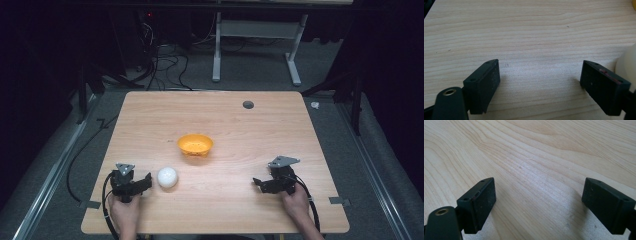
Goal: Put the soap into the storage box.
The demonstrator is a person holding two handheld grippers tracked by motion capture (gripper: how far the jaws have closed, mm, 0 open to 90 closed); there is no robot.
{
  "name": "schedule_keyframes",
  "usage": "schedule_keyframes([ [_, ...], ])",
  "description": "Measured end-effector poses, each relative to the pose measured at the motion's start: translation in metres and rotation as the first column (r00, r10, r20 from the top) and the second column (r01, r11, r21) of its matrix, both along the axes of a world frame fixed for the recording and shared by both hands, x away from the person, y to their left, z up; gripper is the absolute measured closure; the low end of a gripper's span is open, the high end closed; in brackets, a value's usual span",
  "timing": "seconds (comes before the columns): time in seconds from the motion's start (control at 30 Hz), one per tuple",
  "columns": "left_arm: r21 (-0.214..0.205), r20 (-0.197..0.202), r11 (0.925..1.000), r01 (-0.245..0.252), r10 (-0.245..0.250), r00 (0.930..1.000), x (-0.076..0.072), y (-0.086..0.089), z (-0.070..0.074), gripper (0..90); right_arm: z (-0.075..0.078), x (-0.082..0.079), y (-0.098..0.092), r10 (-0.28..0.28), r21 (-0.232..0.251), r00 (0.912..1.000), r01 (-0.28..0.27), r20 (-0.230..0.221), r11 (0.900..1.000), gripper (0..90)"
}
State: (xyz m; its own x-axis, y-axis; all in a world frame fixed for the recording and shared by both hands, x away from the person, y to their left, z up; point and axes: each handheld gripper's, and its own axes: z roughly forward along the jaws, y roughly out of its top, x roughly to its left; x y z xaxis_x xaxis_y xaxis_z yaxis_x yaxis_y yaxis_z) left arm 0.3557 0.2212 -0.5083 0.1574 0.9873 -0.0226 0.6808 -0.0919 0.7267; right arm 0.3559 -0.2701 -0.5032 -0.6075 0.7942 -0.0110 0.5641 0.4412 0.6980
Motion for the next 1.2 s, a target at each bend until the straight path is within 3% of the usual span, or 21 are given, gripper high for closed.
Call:
schedule_keyframes([
  [1.07, 0.003, -0.005, 1.0, 0.001, -0.001, 1.0, -0.0001, -0.0011, 0.0002, 15.6, 0.0001, 0.0, -0.0001, 0.0, -0.002, 1.0, 0.0, 0.0, 1.0, 12.7],
  [1.2, -0.017, -0.001, 0.9998, -0.005, 0.005, 1.0, 0.0005, 0.0, 0.0003, 15.4, 0.0001, -0.0001, 0.0, -0.001, -0.001, 1.0, 0.001, -0.002, 1.0, 12.7],
])
